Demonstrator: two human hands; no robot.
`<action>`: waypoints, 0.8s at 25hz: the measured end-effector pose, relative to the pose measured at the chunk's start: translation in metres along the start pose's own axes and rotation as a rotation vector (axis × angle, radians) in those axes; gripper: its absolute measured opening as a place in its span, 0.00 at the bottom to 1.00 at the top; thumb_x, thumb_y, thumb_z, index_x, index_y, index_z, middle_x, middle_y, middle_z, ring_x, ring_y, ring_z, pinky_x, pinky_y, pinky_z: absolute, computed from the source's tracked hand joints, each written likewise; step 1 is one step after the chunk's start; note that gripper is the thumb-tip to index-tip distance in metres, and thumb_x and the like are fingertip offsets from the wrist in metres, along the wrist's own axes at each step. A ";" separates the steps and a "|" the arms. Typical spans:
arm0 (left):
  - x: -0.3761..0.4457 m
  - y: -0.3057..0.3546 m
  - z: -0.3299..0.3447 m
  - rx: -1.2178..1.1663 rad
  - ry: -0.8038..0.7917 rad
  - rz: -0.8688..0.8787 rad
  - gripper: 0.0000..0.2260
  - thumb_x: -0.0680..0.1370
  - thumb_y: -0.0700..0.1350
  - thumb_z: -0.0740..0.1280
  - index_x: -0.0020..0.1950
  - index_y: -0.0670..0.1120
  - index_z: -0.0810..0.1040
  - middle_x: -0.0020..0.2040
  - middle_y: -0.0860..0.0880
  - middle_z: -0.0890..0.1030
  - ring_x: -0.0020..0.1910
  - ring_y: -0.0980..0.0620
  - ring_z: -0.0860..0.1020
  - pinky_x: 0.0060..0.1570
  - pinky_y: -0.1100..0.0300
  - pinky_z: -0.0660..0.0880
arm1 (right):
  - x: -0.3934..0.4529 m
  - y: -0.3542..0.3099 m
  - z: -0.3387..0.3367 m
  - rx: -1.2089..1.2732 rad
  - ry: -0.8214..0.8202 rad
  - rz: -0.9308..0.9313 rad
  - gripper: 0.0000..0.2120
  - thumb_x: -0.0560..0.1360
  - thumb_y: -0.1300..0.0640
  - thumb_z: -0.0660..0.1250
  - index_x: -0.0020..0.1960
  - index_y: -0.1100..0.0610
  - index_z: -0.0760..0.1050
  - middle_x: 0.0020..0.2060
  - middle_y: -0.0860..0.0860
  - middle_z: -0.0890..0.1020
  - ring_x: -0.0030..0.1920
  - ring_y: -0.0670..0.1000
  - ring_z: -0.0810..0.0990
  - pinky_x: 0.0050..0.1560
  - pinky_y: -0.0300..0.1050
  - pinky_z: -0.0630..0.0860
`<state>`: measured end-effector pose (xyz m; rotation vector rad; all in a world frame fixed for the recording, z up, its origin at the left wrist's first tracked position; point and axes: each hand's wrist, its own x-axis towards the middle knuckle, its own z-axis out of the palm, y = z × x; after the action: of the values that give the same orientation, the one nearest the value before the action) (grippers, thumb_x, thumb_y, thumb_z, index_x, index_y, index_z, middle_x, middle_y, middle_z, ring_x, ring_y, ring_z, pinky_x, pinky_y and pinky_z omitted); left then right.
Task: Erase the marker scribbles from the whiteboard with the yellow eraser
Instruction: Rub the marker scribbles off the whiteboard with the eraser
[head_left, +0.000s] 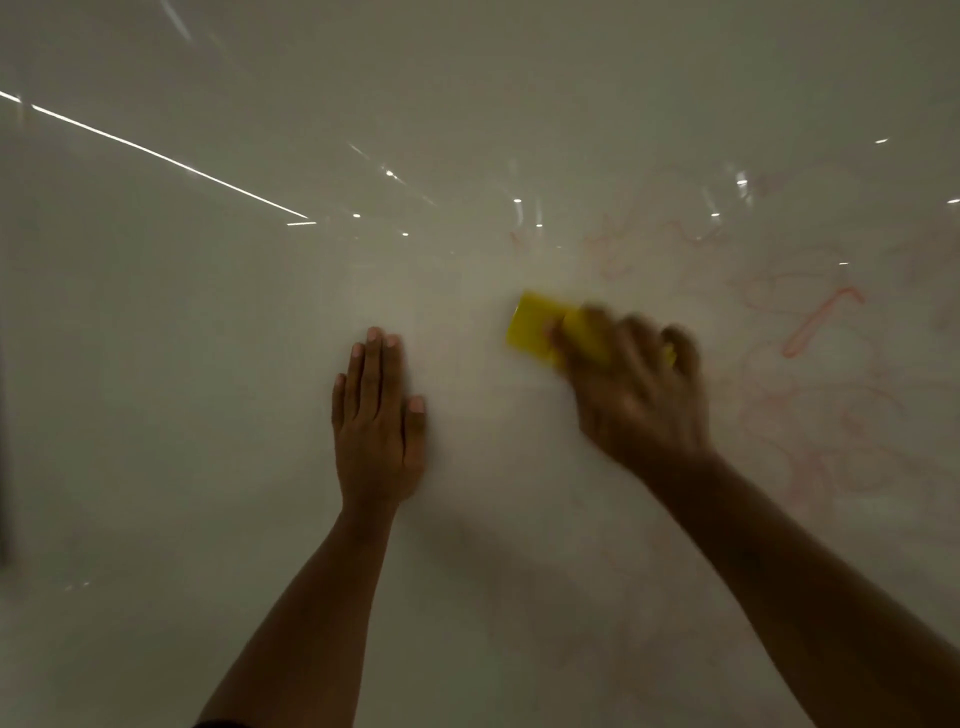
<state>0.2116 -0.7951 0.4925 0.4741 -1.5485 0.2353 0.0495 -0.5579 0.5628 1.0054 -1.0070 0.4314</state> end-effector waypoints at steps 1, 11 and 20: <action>0.000 0.000 0.000 -0.002 0.000 0.003 0.28 0.87 0.52 0.51 0.87 0.43 0.59 0.87 0.44 0.59 0.86 0.45 0.56 0.83 0.42 0.57 | 0.022 0.009 0.004 -0.035 0.030 0.121 0.17 0.85 0.54 0.62 0.72 0.50 0.79 0.65 0.59 0.82 0.55 0.64 0.79 0.55 0.56 0.69; 0.027 0.001 -0.002 0.041 -0.014 0.075 0.29 0.86 0.50 0.50 0.87 0.43 0.57 0.87 0.43 0.57 0.87 0.44 0.56 0.83 0.42 0.53 | 0.083 0.044 0.021 -0.056 0.057 0.223 0.17 0.83 0.54 0.66 0.71 0.48 0.78 0.64 0.59 0.81 0.53 0.64 0.79 0.51 0.54 0.69; 0.064 0.034 0.007 0.017 0.038 -0.037 0.30 0.86 0.53 0.48 0.88 0.45 0.56 0.88 0.46 0.56 0.87 0.46 0.55 0.83 0.45 0.52 | 0.087 0.051 0.023 -0.199 0.074 0.123 0.19 0.81 0.58 0.67 0.72 0.52 0.77 0.58 0.62 0.82 0.45 0.62 0.78 0.46 0.54 0.69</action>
<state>0.1918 -0.7777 0.5599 0.5088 -1.5002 0.2278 0.0460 -0.5631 0.6657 0.7471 -1.0264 0.4572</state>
